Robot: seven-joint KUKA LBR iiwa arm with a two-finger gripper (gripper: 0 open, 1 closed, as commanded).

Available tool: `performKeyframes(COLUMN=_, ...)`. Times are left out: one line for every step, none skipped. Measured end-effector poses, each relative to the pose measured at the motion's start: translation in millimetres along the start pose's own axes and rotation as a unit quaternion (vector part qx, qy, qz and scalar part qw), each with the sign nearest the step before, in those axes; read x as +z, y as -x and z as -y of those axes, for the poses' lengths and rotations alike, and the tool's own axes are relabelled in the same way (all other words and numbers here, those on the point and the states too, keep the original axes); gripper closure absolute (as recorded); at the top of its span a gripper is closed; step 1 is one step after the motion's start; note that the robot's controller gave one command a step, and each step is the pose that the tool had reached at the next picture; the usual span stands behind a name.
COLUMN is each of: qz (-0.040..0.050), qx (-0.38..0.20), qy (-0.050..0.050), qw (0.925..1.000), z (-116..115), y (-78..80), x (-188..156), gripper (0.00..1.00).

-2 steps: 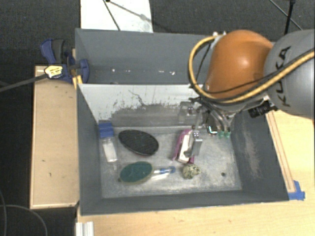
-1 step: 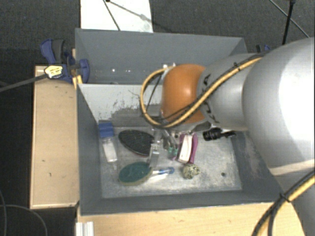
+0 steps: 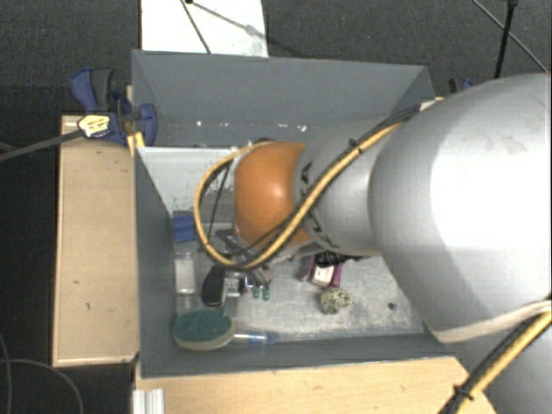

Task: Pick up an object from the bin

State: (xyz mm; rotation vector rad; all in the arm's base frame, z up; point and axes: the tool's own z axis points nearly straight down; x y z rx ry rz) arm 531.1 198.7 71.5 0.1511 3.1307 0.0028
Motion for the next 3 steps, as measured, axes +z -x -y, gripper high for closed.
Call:
performKeyframes(qz=-0.0016, qx=0.005, qy=0.000, qw=1.0000, z=2.9, y=0.3, x=0.5, gripper=1.00)
performKeyframes(qz=0.0008, qx=0.016, qy=0.001, qw=0.9999, z=-5.4, y=16.9, x=-103.6, gripper=1.00)
performKeyframes(qz=0.0012, qx=0.032, qy=0.001, qw=0.9995, z=-16.2, y=14.2, x=-238.7, gripper=1.00)
